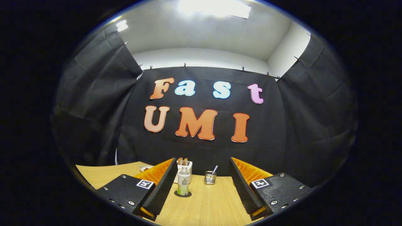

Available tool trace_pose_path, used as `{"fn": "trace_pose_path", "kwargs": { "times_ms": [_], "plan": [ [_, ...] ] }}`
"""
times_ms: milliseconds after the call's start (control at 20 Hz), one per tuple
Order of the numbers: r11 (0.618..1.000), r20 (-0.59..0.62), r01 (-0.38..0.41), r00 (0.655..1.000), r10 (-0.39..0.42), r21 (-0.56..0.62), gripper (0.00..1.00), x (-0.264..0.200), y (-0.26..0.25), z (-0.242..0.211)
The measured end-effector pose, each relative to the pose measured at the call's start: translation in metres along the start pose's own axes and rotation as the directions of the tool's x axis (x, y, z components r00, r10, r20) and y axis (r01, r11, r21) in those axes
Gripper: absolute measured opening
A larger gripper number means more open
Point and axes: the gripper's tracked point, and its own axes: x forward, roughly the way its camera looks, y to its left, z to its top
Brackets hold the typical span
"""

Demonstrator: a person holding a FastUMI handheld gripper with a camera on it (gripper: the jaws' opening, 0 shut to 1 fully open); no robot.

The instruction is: Take the bottle from table, then pour the juice into the cup, finally place the bottle on the coaster

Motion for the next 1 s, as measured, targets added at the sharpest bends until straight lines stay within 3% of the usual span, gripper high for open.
{"fn": "trace_pose_path", "kwargs": {
  "times_ms": [150, 400, 650, 1000],
  "plan": [
    [0.999, 0.015, 0.013, 1.0, -0.013, 0.048, 0.97, 0.003, -0.006, 0.001],
    [0.997, 0.019, 0.072, 0.997, -0.071, -0.008, 0.97, 0.011, -0.017, -0.004],
    [0.999, 0.033, 0.053, 0.998, -0.053, -0.012, 0.97, 0.015, -0.006, -0.009],
    [0.999, -0.039, 0.048, 0.998, -0.047, 0.013, 0.97, 0.022, -0.001, -0.029]
  ]
}}
